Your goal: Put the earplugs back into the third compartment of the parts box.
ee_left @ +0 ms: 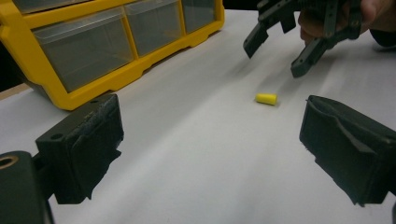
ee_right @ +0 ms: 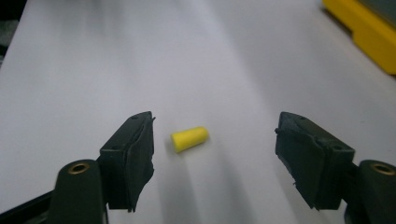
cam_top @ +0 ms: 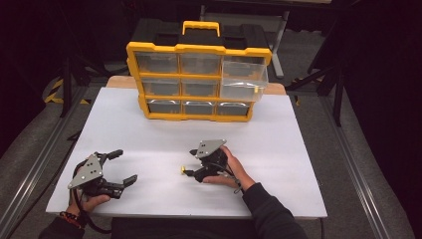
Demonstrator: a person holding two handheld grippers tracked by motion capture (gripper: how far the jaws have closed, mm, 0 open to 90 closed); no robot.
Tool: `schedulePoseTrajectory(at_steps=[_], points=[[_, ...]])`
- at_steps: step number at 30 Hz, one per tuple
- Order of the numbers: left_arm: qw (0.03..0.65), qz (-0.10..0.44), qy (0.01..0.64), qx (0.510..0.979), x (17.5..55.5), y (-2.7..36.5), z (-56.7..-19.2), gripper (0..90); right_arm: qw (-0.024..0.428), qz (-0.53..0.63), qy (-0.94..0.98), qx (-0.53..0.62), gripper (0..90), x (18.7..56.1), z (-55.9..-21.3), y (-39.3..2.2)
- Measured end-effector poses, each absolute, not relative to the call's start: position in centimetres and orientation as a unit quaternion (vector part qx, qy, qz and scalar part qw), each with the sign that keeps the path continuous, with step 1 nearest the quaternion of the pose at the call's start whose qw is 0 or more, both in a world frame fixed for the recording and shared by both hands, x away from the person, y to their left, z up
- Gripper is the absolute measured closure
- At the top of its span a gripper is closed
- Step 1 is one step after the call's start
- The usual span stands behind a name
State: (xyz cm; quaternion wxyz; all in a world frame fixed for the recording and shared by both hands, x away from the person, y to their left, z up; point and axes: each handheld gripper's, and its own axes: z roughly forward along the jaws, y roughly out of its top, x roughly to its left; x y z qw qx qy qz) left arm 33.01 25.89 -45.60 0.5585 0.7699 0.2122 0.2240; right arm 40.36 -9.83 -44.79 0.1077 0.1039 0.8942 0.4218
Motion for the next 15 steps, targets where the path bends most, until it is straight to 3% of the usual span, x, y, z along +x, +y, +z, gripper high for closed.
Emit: schedulePoseTrajectory(at_steps=[15], points=[[0.557,0.22,0.212,0.772,33.1,25.8,-45.7,7.1,0.078,0.39,0.914,0.085,49.6,41.3,-46.5,-8.2]])
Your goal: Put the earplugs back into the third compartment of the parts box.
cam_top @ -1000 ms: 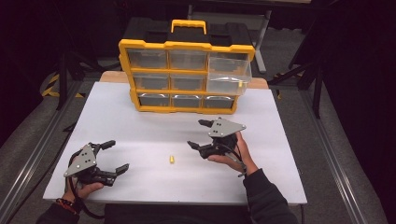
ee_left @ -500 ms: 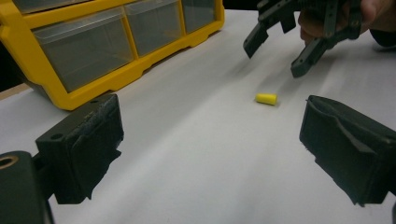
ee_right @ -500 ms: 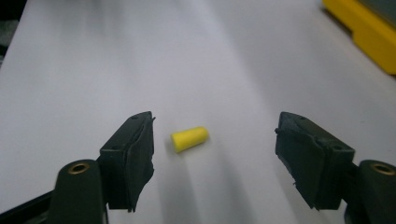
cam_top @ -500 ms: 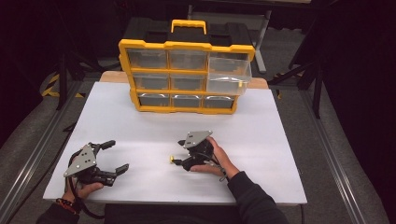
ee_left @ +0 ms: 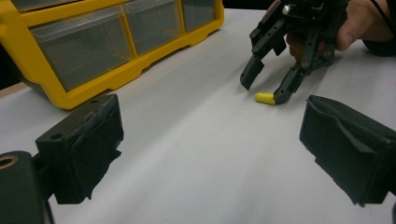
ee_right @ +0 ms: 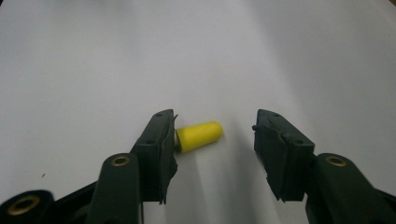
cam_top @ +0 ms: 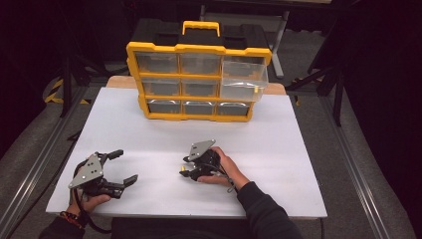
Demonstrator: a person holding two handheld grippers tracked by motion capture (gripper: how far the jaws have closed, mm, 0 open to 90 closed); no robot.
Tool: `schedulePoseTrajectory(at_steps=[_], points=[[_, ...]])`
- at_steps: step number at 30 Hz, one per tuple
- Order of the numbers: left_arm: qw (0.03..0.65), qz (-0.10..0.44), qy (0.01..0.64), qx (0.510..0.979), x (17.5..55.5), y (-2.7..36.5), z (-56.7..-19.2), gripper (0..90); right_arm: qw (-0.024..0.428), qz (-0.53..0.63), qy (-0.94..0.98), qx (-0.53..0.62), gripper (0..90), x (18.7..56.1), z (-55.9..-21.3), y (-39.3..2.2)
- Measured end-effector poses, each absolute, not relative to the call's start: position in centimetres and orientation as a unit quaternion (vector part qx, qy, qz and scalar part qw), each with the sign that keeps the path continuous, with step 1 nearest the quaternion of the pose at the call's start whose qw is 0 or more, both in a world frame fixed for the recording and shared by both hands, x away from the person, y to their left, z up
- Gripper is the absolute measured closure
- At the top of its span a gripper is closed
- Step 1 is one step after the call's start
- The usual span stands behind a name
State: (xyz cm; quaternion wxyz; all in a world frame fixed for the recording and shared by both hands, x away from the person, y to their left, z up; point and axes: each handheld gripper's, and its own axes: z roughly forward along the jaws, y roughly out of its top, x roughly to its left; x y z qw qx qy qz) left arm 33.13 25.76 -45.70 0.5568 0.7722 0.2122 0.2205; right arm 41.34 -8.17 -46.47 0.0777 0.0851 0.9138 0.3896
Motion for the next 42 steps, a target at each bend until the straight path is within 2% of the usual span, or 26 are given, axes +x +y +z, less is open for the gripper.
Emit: schedulePoseTrajectory(at_steps=[3,6,9,16,22,25,42], points=[[0.557,0.221,0.211,0.773,33.1,25.7,-45.7,7.1,0.073,0.391,0.914,0.083,53.4,41.5,-46.5,-8.0],[0.557,0.221,0.211,0.772,33.2,25.6,-45.7,7.1,0.063,0.392,0.915,0.078,62.6,41.6,-46.5,-7.8],[0.556,0.221,0.21,0.774,33.2,25.6,-45.7,7.1,0.059,0.391,0.916,0.072,67.8,41.5,-46.5,-7.7],[0.558,0.221,0.211,0.772,33.1,25.9,-45.6,7.1,0.071,0.401,0.91,0.082,69.9,41.0,-45.8,-8.3],[0.557,0.222,0.208,0.773,33.0,25.9,-45.5,7.1,0.112,0.414,0.9,0.081,70.2,40.3,-44.2,-9.3],[0.558,0.224,0.208,0.771,33.0,25.9,-45.5,7.0,0.156,0.418,0.891,0.08,70.2,39.6,-42.7,-10.2],[0.557,0.221,0.209,0.772,33.1,26.0,-45.5,7.0,0.25,0.493,0.822,0.134,70.2,39.0,-36.9,-16.7]])
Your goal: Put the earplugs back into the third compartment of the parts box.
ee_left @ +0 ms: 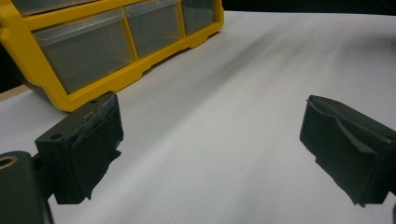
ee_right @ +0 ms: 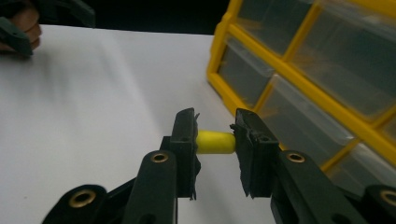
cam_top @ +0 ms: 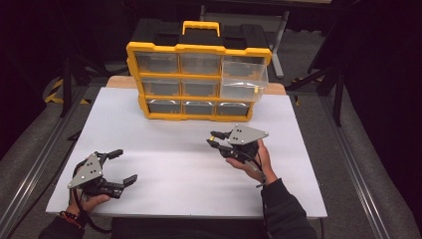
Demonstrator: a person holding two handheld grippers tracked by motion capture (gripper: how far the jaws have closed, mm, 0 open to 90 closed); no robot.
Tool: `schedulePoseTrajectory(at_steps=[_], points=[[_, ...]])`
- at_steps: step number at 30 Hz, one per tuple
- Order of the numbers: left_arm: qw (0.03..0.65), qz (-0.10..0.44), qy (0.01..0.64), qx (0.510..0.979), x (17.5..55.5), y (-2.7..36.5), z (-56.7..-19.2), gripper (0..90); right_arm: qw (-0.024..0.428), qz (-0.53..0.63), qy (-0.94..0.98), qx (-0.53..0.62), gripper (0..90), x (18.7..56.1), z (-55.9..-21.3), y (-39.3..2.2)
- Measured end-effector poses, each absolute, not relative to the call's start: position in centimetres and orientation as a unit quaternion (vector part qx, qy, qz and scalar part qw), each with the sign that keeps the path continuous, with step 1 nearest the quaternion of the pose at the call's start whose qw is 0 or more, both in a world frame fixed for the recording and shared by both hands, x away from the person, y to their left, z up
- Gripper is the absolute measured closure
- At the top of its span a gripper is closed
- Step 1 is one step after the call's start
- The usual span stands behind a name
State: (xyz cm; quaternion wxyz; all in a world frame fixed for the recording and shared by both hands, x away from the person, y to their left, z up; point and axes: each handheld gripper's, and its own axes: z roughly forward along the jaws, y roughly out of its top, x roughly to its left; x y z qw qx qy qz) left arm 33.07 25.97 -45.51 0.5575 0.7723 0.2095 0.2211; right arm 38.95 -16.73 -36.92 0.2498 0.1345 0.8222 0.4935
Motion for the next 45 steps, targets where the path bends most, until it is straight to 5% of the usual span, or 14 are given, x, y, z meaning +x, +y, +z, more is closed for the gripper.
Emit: schedulePoseTrajectory(at_steps=[24,35,45], points=[[0.558,0.227,0.216,0.769,33.2,26.2,-45.6,6.3,0.375,0.534,0.739,0.167,70.3,38.6,-28.4,-22.2],[0.559,0.233,0.217,0.766,33.1,26.2,-45.5,6.1,0.4,0.533,0.72,0.195,70.2,40.5,-22.8,-23.3],[0.559,0.227,0.217,0.768,33.2,26.2,-45.6,5.6,0.402,0.5,0.727,0.244,69.3,44.5,-21.1,-23.3]])
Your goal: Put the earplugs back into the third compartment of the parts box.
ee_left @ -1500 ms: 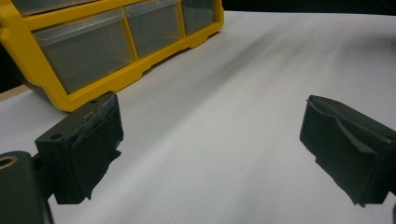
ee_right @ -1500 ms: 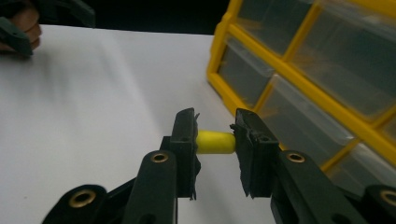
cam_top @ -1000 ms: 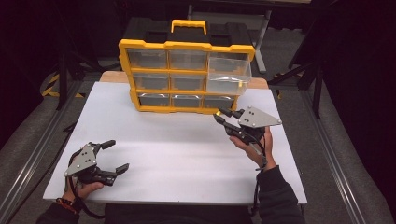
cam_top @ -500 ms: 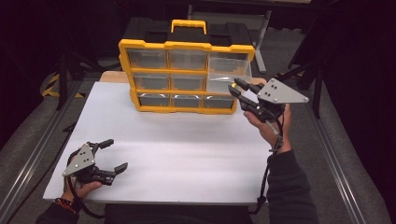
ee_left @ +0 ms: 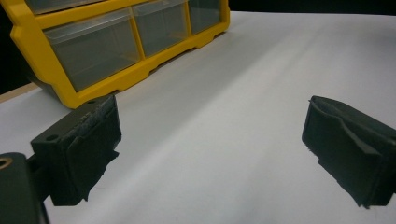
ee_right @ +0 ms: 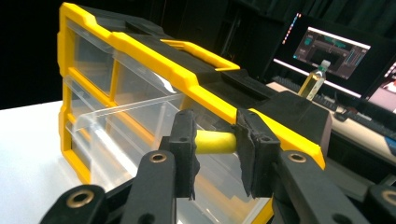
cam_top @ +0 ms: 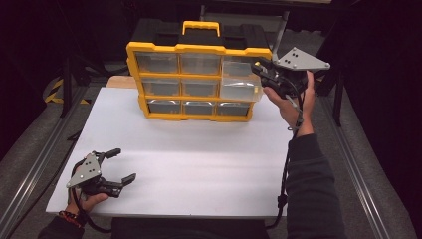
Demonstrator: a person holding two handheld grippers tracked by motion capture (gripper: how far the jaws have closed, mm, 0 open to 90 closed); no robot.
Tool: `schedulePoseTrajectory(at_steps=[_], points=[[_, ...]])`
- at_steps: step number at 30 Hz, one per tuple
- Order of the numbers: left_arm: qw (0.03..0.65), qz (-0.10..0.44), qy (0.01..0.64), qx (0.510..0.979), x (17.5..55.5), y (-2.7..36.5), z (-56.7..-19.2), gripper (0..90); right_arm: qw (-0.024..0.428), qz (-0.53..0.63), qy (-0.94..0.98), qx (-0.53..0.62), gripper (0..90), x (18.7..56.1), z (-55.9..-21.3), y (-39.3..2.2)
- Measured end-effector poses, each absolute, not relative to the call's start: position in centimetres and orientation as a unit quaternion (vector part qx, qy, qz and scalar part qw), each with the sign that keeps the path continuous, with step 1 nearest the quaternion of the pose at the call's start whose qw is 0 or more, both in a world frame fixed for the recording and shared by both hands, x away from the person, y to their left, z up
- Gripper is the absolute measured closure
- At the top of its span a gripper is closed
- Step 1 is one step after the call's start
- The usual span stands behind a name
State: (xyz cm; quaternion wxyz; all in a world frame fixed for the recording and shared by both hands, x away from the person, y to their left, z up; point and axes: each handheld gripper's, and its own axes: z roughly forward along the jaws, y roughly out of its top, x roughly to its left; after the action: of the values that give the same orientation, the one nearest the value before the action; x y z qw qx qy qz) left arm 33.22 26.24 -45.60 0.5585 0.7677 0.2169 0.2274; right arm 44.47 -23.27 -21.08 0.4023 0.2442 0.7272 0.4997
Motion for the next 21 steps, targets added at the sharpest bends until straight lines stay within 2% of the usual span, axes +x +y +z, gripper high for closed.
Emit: schedulePoseTrajectory(at_steps=[9,16,19,21], points=[[0.558,0.225,0.215,0.769,33.2,26.2,-45.6,5.5,0.404,0.479,0.728,0.276,67.9,46.6,-21.5,-23.4],[0.556,0.228,0.215,0.77,33.2,26.2,-45.6,5.3,0.396,0.486,0.722,0.294,62.7,46.9,-21.8,-23.7],[0.555,0.234,0.219,0.768,33.2,26.2,-45.6,5.3,0.4,0.49,0.717,0.293,52.1,46.5,-21.7,-23.8],[0.556,0.236,0.22,0.766,33.1,26.3,-45.5,5.4,0.401,0.498,0.71,0.294,50.4,45.9,-21.6,-24.0]])
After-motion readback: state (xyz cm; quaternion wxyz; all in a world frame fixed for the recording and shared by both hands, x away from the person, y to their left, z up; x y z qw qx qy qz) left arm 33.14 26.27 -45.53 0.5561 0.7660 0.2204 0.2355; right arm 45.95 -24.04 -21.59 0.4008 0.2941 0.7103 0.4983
